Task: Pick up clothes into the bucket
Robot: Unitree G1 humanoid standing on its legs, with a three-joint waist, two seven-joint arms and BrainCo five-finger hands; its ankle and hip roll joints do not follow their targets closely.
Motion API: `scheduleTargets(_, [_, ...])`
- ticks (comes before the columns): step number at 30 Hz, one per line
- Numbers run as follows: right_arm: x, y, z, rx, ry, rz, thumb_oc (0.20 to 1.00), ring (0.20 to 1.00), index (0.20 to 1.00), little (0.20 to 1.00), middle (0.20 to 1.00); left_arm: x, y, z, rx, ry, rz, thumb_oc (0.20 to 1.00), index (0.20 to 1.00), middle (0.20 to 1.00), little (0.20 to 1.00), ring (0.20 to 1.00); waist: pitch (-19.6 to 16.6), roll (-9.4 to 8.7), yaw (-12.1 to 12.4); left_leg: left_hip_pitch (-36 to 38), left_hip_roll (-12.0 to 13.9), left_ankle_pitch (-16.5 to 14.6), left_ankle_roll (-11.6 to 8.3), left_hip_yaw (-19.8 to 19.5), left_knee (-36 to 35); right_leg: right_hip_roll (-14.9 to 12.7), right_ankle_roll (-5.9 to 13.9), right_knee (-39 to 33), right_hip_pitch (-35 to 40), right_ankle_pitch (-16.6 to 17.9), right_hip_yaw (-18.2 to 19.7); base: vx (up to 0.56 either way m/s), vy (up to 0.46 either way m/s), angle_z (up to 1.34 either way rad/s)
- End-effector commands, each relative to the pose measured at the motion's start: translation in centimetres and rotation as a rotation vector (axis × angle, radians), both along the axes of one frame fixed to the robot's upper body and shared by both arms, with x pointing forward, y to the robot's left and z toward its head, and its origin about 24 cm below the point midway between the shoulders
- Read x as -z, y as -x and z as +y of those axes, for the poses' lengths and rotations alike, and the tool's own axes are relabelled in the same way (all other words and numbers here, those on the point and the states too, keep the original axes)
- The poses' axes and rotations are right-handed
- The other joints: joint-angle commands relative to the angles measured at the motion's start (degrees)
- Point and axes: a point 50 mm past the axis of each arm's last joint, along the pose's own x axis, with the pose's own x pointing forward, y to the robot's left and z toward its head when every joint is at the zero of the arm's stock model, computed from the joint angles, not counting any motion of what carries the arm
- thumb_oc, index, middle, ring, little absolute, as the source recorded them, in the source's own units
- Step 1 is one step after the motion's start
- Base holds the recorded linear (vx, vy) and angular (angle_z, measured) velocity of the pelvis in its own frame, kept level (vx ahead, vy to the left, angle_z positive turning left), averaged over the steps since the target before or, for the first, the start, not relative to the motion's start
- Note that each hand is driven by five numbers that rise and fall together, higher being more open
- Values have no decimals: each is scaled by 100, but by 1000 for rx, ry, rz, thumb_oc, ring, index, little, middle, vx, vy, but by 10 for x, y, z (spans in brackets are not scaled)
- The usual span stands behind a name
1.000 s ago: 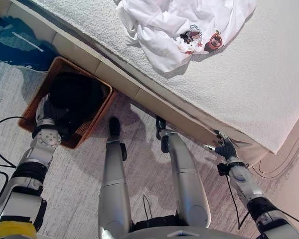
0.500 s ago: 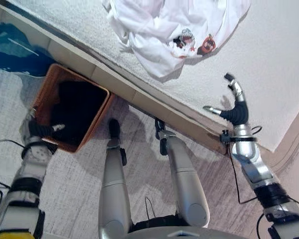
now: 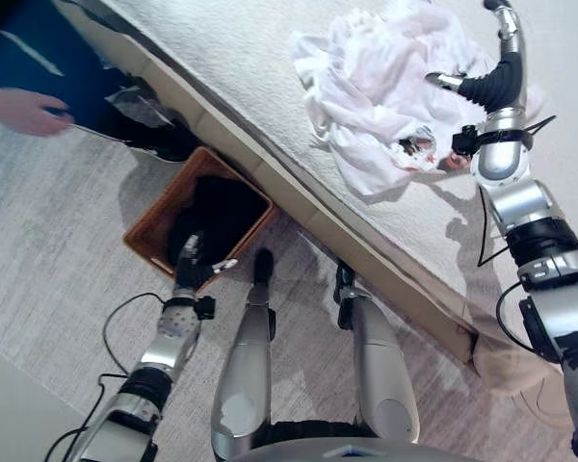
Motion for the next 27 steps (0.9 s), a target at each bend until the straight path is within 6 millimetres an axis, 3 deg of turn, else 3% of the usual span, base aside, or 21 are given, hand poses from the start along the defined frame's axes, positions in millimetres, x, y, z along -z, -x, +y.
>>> scheduleTargets(1, [-14,6,-38,122,-23,54,1000,1000,1000,1000,1000,-6,2,-25,126,28,-44,1000,1000,1000,1000,1000,-91,343,-128,-76,-149,-113,172,13,93,-24,206,-384,235,182,45,17,-34,21])
scheduleTargets(6, [-10,13,-76,275,-75,194,1000,1000,1000,1000,1000,4,12,-53,325,-103,1,1000,1000,1000,1000,1000,-91,570,-6,-201,-204,-89,193,-50,91,-72,216,-290,75,135,22,30,-21,10])
scheduleTargets(7, [-5,20,-92,345,-80,229,1000,1000,1000,1000,1000,5,14,-55,361,-151,-4,1000,1000,1000,1000,1000,-90,679,22,-275,-216,-61,201,-84,59,-98,216,-214,-50,100,16,35,12,12])
scheduleTargets(10, [-1,27,-105,394,-80,249,1000,1000,1000,1000,1000,4,14,-53,340,-153,-7,1000,1000,1000,1000,1000,-90,777,55,-357,-243,-25,202,-102,27,-146,206,-104,-190,54,0,29,14,12])
scheduleTargets(11, [11,31,-113,416,-58,306,1000,1000,1000,1000,1000,5,15,-53,328,-138,-4,1000,1000,1000,1000,1000,-90,845,63,-446,-288,-9,216,-138,32,-189,199,-8,-291,18,-15,29,15,3])
scheduleTargets(19, [48,29,-110,348,-35,504,1000,1000,1000,1000,1000,11,18,-55,324,-107,31,1000,1000,1000,1000,1000,-90,913,52,-694,-360,-8,253,-74,66,-252,220,-42,-547,96,33,16,12,4])
scheduleTargets(20, [48,29,-110,348,-35,504,900,900,900,900,900,10,18,-55,324,-107,31,1000,1000,1000,1000,1000,-90,912,53,-695,-360,-8,253,-73,67,-251,220,-42,-548,97,35,0,0,0])
scheduleTargets(22, [50,26,-106,321,-39,513,200,200,200,200,200,11,16,-57,331,-106,36,1000,1000,1000,1000,1000,-90,892,45,-748,-361,-20,256,-41,96,-249,231,-55,-601,136,65,0,0,0])
scheduleTargets(25, [45,22,-100,300,-32,498,200,200,200,200,200,8,13,-60,340,-103,26,1000,1000,1000,1000,1000,-90,840,24,-817,-372,-34,254,-2,155,-237,241,-85,-631,165,96,0,0,0])
scheduleTargets(27, [31,18,-93,278,-28,437,200,200,200,200,200,6,9,-62,339,-98,17,1000,1000,1000,1000,1000,-90,760,-10,-861,-385,-70,247,42,230,-231,247,-86,-651,195,136,0,0,0])
